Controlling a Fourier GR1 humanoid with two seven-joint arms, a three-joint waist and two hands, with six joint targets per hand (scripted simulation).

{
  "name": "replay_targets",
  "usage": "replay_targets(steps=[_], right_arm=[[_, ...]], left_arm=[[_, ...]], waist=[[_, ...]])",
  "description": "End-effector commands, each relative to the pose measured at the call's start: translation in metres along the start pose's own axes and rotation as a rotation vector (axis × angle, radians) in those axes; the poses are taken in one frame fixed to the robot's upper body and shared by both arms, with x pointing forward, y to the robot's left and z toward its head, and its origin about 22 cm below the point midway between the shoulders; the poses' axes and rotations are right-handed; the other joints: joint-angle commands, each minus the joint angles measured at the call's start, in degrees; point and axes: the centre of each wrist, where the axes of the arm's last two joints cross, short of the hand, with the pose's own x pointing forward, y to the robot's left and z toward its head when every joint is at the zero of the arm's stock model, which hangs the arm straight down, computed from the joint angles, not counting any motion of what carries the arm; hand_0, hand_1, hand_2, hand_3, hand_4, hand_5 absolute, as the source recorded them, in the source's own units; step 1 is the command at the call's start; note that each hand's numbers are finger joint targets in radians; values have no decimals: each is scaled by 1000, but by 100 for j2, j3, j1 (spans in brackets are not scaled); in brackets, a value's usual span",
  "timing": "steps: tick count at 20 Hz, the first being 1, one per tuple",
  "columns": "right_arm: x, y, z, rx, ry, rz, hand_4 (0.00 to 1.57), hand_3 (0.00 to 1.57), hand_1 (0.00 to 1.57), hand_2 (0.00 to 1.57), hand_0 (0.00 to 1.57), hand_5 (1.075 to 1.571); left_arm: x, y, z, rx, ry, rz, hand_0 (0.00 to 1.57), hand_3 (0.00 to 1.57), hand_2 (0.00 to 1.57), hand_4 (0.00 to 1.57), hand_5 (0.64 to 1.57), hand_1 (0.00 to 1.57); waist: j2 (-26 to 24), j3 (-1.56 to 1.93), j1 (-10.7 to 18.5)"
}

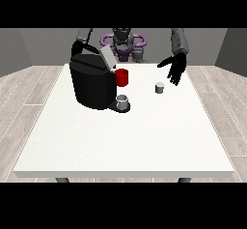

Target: Insert the coffee pod into the coffee machine and close the lid

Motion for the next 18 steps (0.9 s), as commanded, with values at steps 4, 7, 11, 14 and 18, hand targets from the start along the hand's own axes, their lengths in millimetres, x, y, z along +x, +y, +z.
replay_targets(steps=[4,7,11,14,18], right_arm=[[7,21,-11,-6,25,20,0,0,0,0,0,1571],[1,14,-15,10,31,-40,0,0,0,0,0,1571],[-18,26,-6,29,81,-7,0,0,0,0,0,1571],[-7,1,-37,17,57,-5,0,0,0,0,0,1571],[-5,27,-21,47,47,-2,0,0,0,0,0,1571]], left_arm=[[-4,-10,-23,-34,49,-108,0,0,0,0,1571,0],[-14,-25,-23,-14,51,-137,0,0,291,0,1571,0],[10,-28,-44,31,22,-190,760,622,877,0,1571,760],[19,-32,-49,54,-35,-279,839,756,918,298,1571,839],[-3,-46,-46,35,-41,-363,1038,908,1105,462,1571,1038]], waist=[[290,0,-9],[254,1,82],[164,2,54],[384,3,201],[398,-1,5]])
